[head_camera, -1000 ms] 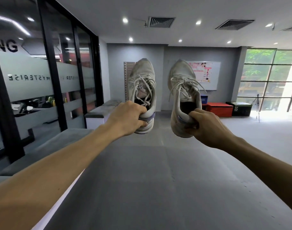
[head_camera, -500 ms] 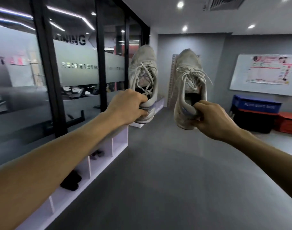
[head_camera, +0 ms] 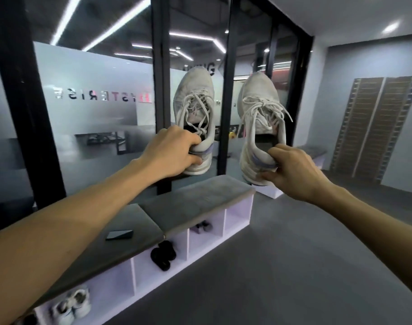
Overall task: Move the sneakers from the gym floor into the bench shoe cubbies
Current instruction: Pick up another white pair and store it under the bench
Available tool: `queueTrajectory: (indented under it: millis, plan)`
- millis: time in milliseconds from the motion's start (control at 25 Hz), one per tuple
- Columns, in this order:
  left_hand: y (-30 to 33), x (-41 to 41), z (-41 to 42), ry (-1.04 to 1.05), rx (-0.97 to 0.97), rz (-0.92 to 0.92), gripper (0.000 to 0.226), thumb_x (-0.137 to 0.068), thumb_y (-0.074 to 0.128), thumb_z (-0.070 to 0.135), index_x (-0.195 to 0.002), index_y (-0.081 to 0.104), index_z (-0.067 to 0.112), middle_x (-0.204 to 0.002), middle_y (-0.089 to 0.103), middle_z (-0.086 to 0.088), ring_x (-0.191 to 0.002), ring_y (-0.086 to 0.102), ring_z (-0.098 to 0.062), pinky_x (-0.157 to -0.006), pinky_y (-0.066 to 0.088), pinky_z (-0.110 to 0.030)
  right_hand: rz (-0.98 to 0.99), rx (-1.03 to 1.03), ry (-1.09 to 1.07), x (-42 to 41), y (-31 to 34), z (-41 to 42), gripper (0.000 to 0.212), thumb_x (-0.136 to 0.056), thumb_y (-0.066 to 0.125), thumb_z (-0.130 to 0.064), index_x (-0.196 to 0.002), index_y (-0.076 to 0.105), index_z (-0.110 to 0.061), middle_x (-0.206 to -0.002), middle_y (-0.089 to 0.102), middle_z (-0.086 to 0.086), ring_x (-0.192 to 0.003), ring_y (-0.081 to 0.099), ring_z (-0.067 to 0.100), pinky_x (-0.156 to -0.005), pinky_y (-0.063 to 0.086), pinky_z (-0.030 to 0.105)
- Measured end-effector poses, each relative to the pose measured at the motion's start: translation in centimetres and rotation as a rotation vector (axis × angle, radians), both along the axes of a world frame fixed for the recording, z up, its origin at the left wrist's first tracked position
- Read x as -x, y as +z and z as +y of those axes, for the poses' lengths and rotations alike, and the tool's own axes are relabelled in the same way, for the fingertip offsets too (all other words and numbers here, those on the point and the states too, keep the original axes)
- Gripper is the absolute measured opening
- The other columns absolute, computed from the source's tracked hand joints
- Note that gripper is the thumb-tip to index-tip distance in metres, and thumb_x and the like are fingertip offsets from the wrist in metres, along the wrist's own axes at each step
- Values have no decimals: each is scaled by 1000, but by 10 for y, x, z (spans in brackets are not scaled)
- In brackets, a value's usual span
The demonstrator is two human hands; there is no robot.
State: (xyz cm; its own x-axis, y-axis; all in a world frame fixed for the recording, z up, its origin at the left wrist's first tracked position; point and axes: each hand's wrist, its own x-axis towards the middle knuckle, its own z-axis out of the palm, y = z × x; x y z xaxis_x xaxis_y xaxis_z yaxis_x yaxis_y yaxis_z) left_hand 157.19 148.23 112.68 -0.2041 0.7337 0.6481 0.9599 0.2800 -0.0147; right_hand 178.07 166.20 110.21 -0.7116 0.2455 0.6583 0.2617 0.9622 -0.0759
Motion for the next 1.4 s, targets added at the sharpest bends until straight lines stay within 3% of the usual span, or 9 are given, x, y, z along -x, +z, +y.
queueTrajectory:
  millis: [80,240,640,920,1120,1400]
  plan:
    - [3,21,1,72,6,-4,30,-72,79,36,-69,57,16,-63,53,0,-66,53,-28,-58,36,-31,9,4,77,40,3,14,36,-70,74,-26,-64,39,-29,-69,41,-10,-65,43,18,-59,32,32]
    - [4,56,-8,231,29,-31,42,-73,78,37,-59,42,21,-56,41,5,-61,47,-26,-55,30,-30,2,27,241,111,4,31,41,-72,74,-30,-62,35,-37,-70,41,-13,-67,45,20,-60,35,33]
    - [-2,111,-17,572,21,-137,38,-75,77,36,-57,46,22,-57,50,5,-56,49,-14,-50,31,-28,-31,-20,585,245,-3,58,43,-72,75,-26,-67,33,-32,-71,39,-9,-71,51,27,-60,38,36]
    - [-26,137,-19,681,25,-125,45,-75,77,37,-53,40,24,-52,44,8,-49,43,-7,-46,25,-25,-75,35,733,316,-24,60,38,-73,75,-25,-68,38,-34,-74,43,-9,-72,51,25,-63,39,35]
    - [-34,186,-28,741,55,-118,48,-75,77,35,-53,36,23,-53,42,6,-51,42,-17,-53,34,-29,-92,52,761,372,-34,45,41,-75,74,-23,-64,35,-31,-71,41,-9,-69,48,24,-62,43,38]
    - [-39,291,-43,710,16,-84,48,-75,77,35,-52,37,24,-51,41,10,-48,40,-4,-53,31,-27,-52,70,755,476,-44,16,28,-75,75,-22,-72,47,-20,-76,46,-4,-70,50,24,-63,44,38]
